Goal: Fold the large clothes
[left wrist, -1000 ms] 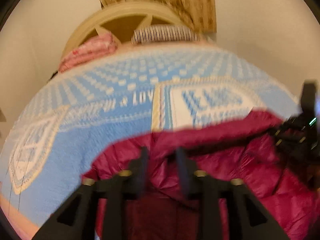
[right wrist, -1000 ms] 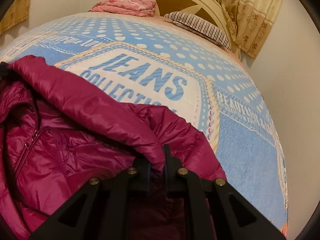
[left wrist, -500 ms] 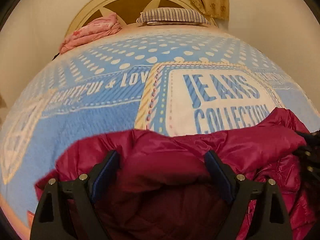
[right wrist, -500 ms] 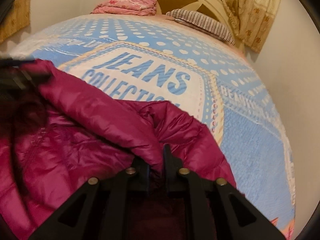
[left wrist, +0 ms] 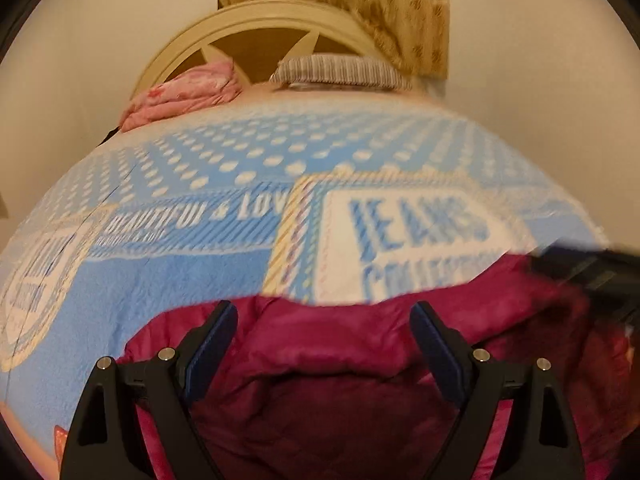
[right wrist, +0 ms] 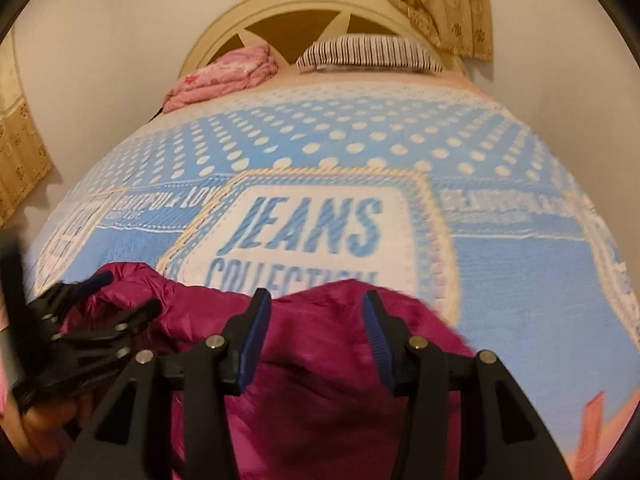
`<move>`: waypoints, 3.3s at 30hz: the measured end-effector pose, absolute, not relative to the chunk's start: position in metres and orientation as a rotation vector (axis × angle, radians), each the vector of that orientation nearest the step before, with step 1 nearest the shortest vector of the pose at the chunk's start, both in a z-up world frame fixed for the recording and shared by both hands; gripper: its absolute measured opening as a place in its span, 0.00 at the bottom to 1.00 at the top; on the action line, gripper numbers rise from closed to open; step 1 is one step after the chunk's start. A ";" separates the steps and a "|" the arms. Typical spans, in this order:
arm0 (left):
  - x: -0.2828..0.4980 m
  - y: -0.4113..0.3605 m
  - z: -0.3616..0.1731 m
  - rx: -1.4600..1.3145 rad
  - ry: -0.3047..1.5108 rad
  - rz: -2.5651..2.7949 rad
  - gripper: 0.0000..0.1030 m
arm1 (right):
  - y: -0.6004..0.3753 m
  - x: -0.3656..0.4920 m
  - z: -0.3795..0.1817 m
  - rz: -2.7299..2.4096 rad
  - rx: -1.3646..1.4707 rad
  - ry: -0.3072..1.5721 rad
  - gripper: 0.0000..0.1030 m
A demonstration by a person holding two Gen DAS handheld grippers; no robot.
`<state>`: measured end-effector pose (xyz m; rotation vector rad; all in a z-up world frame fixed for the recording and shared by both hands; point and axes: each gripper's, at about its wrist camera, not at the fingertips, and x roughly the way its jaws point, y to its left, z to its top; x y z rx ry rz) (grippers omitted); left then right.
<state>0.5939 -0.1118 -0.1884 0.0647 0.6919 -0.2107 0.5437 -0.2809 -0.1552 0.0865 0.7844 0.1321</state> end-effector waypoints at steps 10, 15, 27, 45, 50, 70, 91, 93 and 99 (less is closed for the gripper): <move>0.612 -0.120 -0.230 0.047 0.814 -0.215 0.86 | -0.265 0.546 -0.205 0.112 0.056 0.836 0.49; 0.615 -0.124 -0.239 0.078 0.835 -0.192 0.89 | -0.262 0.542 -0.214 0.105 0.025 0.825 0.49; 0.617 -0.128 -0.247 0.112 0.853 -0.173 0.92 | -0.256 0.543 -0.221 0.082 -0.013 0.827 0.50; 0.618 -0.129 -0.249 0.124 0.855 -0.164 0.93 | -0.252 0.545 -0.223 0.064 -0.047 0.833 0.50; 0.618 -0.130 -0.249 0.126 0.855 -0.162 0.93 | -0.251 0.545 -0.224 0.062 -0.051 0.834 0.50; 0.577 -0.108 -0.197 0.141 0.791 -0.178 0.95 | -0.269 0.521 -0.195 0.074 -0.061 0.799 0.65; 0.242 0.012 -0.223 0.082 0.808 -0.121 0.94 | -0.355 0.216 -0.217 0.001 0.069 0.910 0.76; 0.228 0.014 -0.229 0.074 0.816 -0.122 0.94 | -0.353 0.198 -0.219 -0.004 0.077 0.906 0.76; 0.194 0.019 -0.240 0.088 0.819 -0.108 0.94 | -0.346 0.166 -0.224 -0.016 0.097 0.890 0.77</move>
